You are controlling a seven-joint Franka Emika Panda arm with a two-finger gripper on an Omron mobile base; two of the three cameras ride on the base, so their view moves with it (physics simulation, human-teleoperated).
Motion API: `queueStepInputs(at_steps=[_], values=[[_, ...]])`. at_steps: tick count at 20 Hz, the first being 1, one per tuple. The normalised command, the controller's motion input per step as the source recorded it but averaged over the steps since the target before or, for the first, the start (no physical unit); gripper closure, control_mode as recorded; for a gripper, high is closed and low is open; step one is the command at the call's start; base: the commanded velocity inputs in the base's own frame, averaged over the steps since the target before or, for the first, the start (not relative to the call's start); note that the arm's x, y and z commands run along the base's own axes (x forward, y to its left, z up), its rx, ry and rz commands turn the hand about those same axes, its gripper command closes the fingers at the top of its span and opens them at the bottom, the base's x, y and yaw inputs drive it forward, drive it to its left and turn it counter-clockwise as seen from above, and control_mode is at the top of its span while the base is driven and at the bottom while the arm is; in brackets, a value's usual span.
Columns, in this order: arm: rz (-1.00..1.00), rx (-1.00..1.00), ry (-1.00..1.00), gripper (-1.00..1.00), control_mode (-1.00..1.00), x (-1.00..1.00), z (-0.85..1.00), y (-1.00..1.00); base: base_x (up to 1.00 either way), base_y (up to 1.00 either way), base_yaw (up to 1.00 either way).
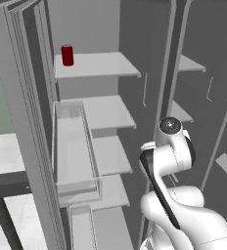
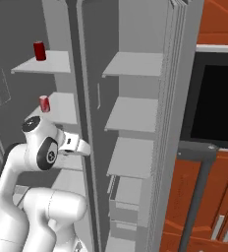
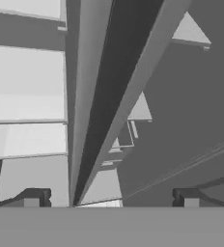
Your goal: Open the fridge, grab two sodas, and place both sodas inside the bowl with ice on the dining counter.
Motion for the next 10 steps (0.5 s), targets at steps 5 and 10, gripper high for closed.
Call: queueStepInputs(at_steps=[5,10], values=[[0.00,0.00,0.00,-1.00,1.00,0.00,0.00,0.00,0.77,0.06,0.07],[0.00,0.00,0.00,-1.00,1.00,0.00,0.00,0.00,0.47,0.12,0.17]])
